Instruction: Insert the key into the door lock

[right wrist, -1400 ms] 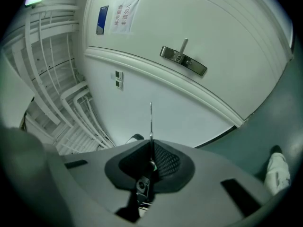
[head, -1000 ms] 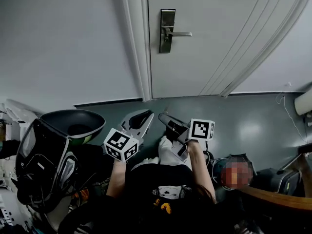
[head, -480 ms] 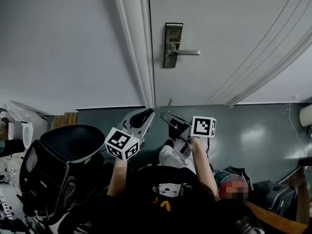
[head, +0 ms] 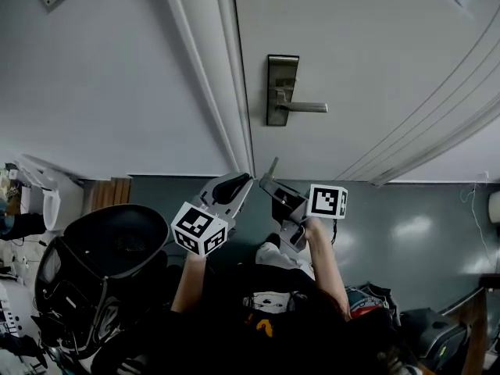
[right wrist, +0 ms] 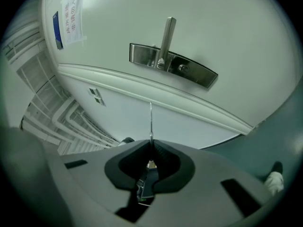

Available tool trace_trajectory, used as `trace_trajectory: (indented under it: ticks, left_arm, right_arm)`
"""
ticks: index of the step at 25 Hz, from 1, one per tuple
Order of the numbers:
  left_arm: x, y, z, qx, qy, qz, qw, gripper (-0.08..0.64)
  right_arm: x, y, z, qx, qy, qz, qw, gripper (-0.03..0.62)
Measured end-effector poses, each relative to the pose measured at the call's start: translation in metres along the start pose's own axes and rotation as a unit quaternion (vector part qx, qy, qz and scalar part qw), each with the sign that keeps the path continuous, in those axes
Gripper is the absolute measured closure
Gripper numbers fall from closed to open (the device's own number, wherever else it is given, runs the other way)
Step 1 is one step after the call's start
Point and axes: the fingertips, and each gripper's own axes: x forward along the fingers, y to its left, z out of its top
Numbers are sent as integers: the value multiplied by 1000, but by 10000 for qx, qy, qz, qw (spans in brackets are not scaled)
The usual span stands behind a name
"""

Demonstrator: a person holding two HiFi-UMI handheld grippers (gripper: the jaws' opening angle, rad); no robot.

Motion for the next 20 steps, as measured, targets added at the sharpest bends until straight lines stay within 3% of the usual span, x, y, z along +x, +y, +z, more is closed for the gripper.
trace_trajectory:
  ticks: [8,20]
  left_arm:
    - [34,1,14,142,-18,53,9999,523]
    - [35,-7,13,145,-109,108,9998,523]
  right_arm:
    - [-5,-16,32,13,102,-10,9999,572]
    - [-1,-31,41,-158,199,16,9997,572]
